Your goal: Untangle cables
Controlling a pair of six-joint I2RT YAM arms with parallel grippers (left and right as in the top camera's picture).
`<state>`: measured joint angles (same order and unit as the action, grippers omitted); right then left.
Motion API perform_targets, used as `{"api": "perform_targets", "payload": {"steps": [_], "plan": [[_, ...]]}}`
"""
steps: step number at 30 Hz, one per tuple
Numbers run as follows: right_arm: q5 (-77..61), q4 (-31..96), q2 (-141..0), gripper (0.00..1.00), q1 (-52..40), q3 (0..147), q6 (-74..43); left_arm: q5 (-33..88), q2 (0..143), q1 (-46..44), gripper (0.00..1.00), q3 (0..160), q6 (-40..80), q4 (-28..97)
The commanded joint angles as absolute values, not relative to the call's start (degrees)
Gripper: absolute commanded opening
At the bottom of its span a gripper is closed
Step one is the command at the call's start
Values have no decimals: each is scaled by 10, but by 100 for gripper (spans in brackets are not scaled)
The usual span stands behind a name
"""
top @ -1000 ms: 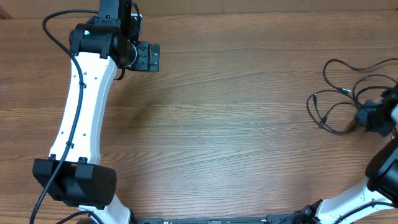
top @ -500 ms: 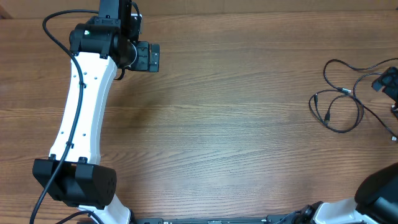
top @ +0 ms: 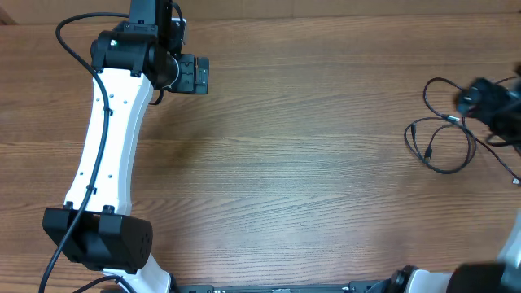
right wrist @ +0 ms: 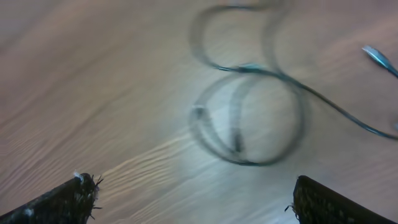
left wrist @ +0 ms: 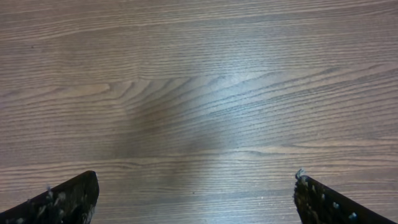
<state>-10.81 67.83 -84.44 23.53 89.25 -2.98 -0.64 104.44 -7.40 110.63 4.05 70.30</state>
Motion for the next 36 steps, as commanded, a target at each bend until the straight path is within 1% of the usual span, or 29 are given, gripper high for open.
{"api": "perform_targets", "payload": {"steps": [1,6,11,36], "plan": [[-121,679,-795,100,164,898,-33,0,1049,-71,100,1114,32,702],[-121,681,-768,100,59,898,-32,0,1049,-71,100,1114,32,702],[-121,687,-770,100,6,898,-32,0,1049,-71,100,1114,32,702],[-121,687,-770,100,1,898,-32,0,1049,-72,100,1114,32,702]]}}
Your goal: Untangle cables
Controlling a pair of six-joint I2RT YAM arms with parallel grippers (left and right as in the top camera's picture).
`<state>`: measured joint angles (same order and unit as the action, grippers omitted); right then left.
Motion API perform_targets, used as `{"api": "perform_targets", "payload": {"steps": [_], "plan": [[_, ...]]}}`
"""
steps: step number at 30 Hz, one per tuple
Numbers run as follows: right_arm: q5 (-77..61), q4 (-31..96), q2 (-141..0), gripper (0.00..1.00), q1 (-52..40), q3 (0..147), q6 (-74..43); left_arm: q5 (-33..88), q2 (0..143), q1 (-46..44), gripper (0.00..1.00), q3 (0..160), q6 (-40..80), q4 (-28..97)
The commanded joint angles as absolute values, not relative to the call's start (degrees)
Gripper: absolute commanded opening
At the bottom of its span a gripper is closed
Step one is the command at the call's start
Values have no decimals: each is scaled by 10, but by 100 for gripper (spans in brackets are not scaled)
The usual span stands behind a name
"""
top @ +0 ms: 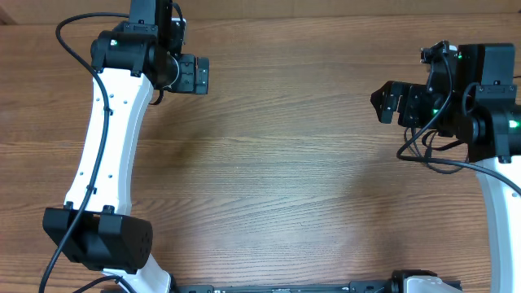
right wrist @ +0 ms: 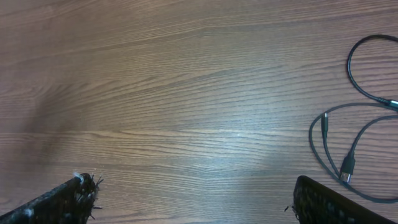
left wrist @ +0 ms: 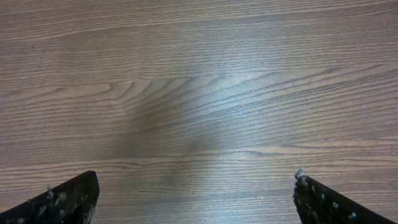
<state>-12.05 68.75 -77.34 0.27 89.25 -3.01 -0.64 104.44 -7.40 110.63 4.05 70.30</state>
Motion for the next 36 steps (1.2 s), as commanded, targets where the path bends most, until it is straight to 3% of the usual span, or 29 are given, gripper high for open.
{"api": "perform_targets", "payload": {"steps": [1,19,26,36], "plan": [[-121,687,-770,100,1,898,-32,0,1049,-71,100,1114,32,702],[-121,687,-770,100,1,898,-32,8,1047,-73,100,1114,31,691],[-121,687,-770,100,1,898,-32,102,1021,-78,99,1114,-44,620],[-121,687,-770,100,1,898,-32,103,918,-87,100,1072,-78,510]]}}
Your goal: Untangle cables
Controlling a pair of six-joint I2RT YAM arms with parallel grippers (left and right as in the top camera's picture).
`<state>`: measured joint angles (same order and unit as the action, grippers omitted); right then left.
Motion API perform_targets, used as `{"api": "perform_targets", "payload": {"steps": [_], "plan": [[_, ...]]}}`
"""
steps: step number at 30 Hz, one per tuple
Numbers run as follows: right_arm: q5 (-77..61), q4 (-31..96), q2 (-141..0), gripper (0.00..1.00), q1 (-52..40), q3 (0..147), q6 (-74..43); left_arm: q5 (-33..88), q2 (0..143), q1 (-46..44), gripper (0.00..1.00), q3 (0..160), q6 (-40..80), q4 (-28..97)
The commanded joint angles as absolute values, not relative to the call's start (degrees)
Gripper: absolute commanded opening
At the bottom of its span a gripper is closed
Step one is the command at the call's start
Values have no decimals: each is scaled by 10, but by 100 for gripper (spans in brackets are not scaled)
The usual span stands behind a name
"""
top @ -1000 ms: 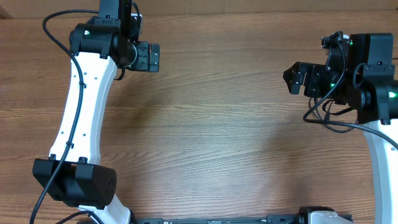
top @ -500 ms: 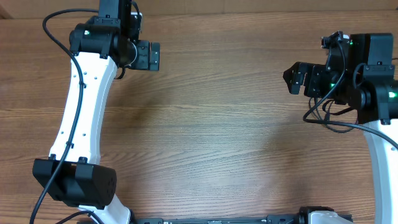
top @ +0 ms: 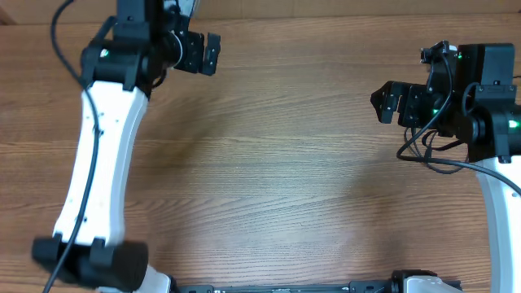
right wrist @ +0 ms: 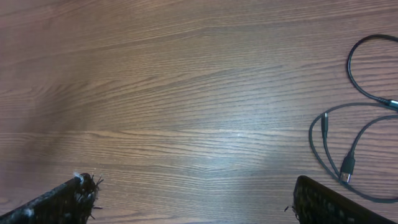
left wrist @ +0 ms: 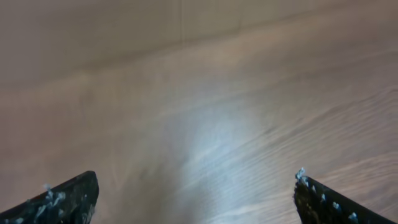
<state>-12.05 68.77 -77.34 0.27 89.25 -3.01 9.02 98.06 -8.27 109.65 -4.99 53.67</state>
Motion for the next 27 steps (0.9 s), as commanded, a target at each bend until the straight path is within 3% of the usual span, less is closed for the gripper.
{"api": "perform_targets", "payload": {"steps": [1,18,27], "plan": [[-121,687,-770,100,1,898,-32,103,902,-86,100,1055,-78,491],[-121,687,-770,100,1,898,-32,100,536,-86,100,518,-69,-23],[-121,687,-770,100,1,898,-32,69,372,-49,100,309,20,-168]]}}
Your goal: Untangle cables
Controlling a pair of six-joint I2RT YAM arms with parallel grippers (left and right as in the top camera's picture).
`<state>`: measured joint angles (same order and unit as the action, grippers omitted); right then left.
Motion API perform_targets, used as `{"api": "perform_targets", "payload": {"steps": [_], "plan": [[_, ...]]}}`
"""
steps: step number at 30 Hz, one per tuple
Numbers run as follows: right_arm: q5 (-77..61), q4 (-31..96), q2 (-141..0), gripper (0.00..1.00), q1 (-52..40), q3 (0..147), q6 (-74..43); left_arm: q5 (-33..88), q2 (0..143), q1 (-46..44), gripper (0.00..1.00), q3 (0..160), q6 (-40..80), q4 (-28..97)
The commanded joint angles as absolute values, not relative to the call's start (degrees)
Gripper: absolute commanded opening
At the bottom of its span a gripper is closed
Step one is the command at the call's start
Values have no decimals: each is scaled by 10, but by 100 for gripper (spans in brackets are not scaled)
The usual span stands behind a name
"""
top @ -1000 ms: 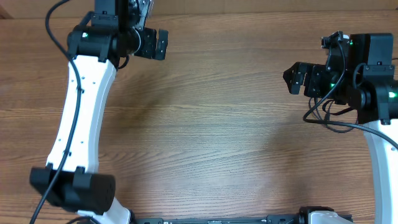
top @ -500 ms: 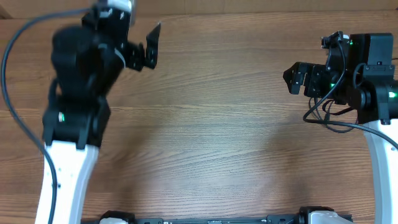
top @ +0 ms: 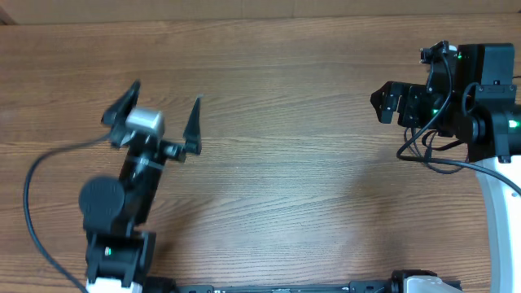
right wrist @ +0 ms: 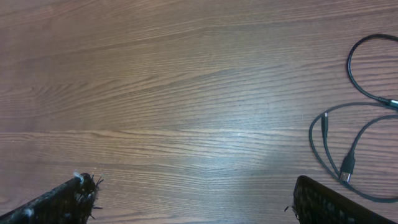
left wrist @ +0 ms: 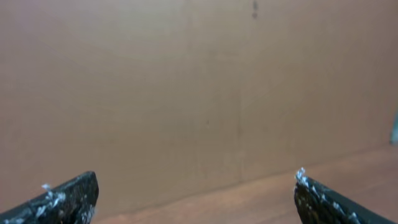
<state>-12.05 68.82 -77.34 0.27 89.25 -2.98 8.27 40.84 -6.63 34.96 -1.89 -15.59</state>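
Thin dark cables (right wrist: 348, 140) lie in loose loops at the right edge of the right wrist view, one ending in a small plug (right wrist: 346, 168). In the overhead view only part of a loop (top: 435, 165) shows from under the right arm. My right gripper (top: 389, 102) hovers open just left of the cables, with bare wood between its fingertips (right wrist: 193, 186). My left gripper (top: 159, 110) is raised at the near left, open and empty. It points at a brown wall (left wrist: 196, 180).
The wooden table (top: 277, 163) fills the overhead view. The left arm's base (top: 114, 260) sits at the near left edge, with its own black hose (top: 49, 163) looping out to the left. The right arm's white link (top: 501, 203) runs along the right edge.
The left arm has come back from the far left of the table to the near left. Its gripper now tilts up at the wall. The right arm and cables have not moved.
At first the right gripper was in blur over the cables at the right edge, and the left arm reached to the far left. Then the right gripper stood still, open, left of the cables. The left arm shifted farther back, and now is folded in near its base.
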Motion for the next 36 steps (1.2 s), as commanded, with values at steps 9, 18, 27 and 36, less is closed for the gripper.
{"api": "perform_targets", "payload": {"steps": [9,18,27,36], "plan": [[-121,687,-770,100,1,898,-32,8,230,-11,100,173,58,-170],[-121,687,-770,100,1,898,-32,-44,77,27,99,18,131,-170],[-121,687,-770,100,1,898,-32,-62,2,33,99,3,146,1],[-121,687,-770,100,1,898,-32,-20,2,33,99,3,53,46]]}}
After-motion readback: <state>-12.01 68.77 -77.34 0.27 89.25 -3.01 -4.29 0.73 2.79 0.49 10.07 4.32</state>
